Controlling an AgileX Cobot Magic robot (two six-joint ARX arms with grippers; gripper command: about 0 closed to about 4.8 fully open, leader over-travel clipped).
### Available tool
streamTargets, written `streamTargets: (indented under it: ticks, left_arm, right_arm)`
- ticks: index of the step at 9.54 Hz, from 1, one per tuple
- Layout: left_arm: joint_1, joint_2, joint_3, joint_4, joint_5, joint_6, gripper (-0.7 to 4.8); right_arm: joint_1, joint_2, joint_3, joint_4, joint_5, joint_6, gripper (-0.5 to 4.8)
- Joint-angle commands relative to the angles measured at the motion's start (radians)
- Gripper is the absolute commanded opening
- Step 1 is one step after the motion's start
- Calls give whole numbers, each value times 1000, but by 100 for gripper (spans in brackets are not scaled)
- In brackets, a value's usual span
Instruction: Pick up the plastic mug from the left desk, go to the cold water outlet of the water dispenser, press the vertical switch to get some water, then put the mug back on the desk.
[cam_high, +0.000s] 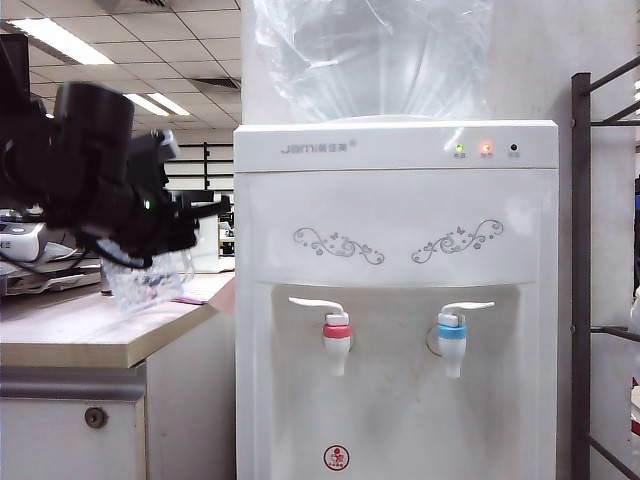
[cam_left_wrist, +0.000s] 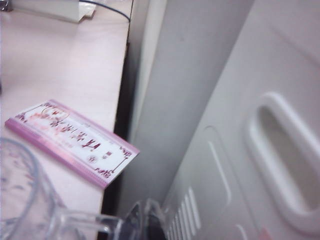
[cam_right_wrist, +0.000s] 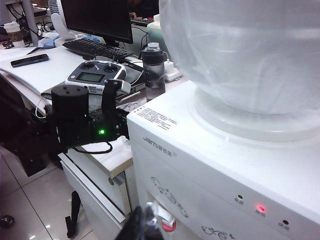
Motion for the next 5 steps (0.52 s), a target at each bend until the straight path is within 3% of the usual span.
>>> streamTargets:
  ticks: [1,2,5]
  left_arm:
    - [0,-127,-2,-117,16,72,-6]
    - [0,-198,-2,-161,127,121,-6]
    - [0,-405,-3,-324,225,170,-7]
  right_arm:
    - [1,-2,4,13,2,-3,-1]
    - [1,-3,4,14,2,-3,-1]
    - [1,-3,4,14,2,-3,-1]
